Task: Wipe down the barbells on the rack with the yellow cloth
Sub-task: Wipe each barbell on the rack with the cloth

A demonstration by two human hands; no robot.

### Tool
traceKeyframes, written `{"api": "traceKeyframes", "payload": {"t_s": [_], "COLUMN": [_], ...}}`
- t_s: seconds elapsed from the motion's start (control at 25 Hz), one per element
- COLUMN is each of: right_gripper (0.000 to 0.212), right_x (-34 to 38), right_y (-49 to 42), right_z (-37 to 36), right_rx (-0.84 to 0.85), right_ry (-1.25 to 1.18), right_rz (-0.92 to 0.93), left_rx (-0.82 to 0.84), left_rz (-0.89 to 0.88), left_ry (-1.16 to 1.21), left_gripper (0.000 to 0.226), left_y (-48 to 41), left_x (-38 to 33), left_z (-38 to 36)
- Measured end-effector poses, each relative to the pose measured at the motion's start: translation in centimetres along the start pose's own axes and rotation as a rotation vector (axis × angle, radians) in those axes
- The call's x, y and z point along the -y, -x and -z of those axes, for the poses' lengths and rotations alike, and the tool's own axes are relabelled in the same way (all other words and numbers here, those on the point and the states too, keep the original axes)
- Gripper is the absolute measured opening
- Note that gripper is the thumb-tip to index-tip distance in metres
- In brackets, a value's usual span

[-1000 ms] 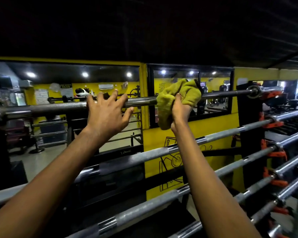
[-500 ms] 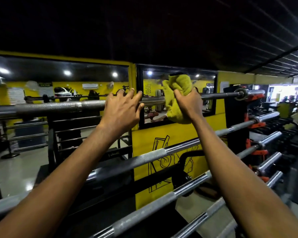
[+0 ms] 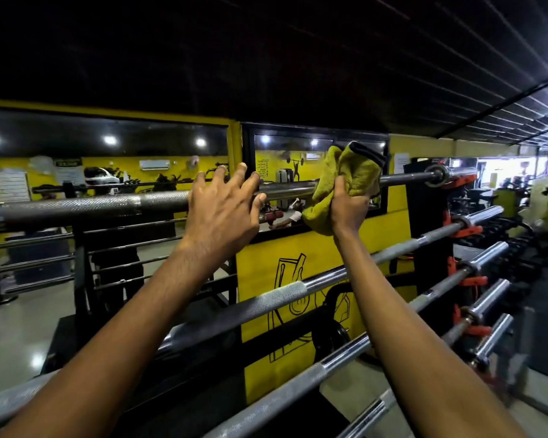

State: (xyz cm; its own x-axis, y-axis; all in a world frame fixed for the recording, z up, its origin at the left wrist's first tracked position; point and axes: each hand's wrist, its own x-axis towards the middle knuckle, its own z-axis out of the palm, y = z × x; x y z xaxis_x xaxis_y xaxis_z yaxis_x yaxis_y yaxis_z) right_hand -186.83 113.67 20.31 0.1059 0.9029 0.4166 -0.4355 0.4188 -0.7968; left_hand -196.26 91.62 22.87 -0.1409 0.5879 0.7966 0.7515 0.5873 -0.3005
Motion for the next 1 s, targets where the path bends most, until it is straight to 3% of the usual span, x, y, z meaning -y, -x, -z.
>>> {"api": "traceKeyframes", "payload": {"t_s": [0.08, 0.16, 0.28, 0.44, 0.56, 0.68, 0.76, 0.92, 1.0], "right_gripper": [0.047, 0.052, 0.054, 0.052, 0.044, 0.082, 0.100, 0.100, 0.090], "right_x": [0.5, 0.5, -1.0, -0.4, -0.8, 0.5, 1.6, 1.5, 1.1], "right_y": [0.7, 2.0, 2.6, 1.1, -0.4, -1.3, -1.8, -2.9, -5.0], "right_z": [-1.0, -0.6, 0.2, -0.4, 0.3, 1.7, 2.3, 2.4, 2.9], "right_rx": [0.011, 0.148, 0.308, 0.239, 0.254, 0.223, 0.232, 0.450, 0.390], "right_ry": [-0.259, -0.529, -0.455, -0.685, -0.439, 0.065, 0.391, 0.549, 0.547], "right_rz": [-0.184, -0.383, -0.486, -0.540, -0.405, -0.252, -0.056, 0.236, 0.257], "left_rx": [-0.001, -0.004, -0.001, 0.050, 0.108, 0.110, 0.085, 0.073, 0.076], "left_rz": [0.012, 0.015, 0.023, 0.077, 0.154, 0.214, 0.155, 0.003, 0.019], "left_ry": [0.010, 0.010, -0.011, -0.035, -0.079, -0.049, 0.005, 0.004, -0.035], "left_gripper": [0.055, 0.055, 0.060, 0.072, 0.069, 0.058, 0.055, 0.065, 0.067], "left_y": [0.1, 0.1, 0.1, -0.3, -0.5, -0.7, -1.0, -1.7, -2.1], "left_x": [-0.1, -0.2, -0.2, -0.8, -1.5, -2.6, -3.9, -6.7, -7.1], "left_z": [0.1, 0.1, -0.1, 0.1, 0.3, 0.6, 0.3, -1.0, -1.5]}}
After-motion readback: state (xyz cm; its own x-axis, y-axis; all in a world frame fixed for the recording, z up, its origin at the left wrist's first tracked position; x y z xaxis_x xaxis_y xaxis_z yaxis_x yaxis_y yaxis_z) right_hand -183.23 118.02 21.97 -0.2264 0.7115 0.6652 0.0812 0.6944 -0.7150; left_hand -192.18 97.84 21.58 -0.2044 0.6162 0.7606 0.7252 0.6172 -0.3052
